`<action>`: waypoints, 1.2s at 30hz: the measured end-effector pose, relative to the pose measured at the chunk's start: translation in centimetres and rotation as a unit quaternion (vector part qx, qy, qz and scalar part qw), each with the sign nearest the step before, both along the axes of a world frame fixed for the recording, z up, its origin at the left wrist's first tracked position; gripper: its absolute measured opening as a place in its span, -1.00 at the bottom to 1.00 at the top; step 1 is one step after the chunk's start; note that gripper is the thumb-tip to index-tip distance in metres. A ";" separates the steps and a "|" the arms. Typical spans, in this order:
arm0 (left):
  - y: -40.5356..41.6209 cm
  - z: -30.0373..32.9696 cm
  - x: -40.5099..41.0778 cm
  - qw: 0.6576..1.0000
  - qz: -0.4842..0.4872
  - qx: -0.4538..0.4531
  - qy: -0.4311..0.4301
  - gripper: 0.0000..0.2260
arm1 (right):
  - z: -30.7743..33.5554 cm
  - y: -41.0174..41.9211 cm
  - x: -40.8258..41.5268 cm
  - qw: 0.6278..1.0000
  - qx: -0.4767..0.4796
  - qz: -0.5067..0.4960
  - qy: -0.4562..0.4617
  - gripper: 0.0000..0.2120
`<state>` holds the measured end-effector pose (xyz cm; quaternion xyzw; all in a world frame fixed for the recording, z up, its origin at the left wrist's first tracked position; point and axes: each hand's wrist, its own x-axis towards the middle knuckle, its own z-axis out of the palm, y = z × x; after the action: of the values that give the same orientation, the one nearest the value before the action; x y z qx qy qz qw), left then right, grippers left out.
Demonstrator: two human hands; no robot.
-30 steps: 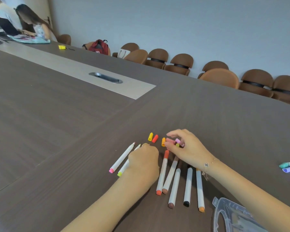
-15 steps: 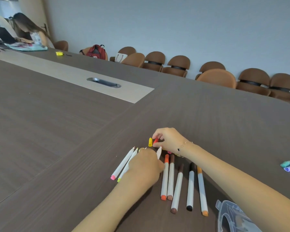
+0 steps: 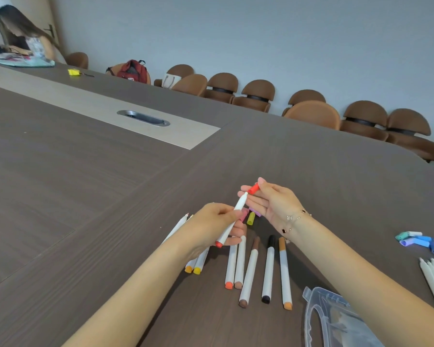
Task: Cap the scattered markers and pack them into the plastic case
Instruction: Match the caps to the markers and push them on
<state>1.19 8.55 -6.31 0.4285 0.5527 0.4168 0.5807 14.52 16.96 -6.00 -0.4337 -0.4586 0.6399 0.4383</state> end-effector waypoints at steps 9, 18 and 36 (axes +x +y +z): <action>0.1 -0.1 0.4 1.000 0.001 0.003 0.024 -0.84 | -0.2 -0.4 0.0 0.990 0.073 0.049 -0.110 -0.76; 0.0 0.0 0.6 0.999 0.010 -0.014 -0.035 -0.80 | 0.0 -1.2 0.0 0.969 0.154 0.071 -0.180 -0.82; -0.2 -0.4 -3.1 0.870 -0.030 0.043 0.490 -0.84 | -3.1 -3.5 0.2 0.916 0.229 0.157 -0.289 -0.86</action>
<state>-1.88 8.35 -6.68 0.6188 0.7346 0.1593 0.2281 14.71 13.47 -9.10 -0.4104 -0.7613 0.4246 0.2677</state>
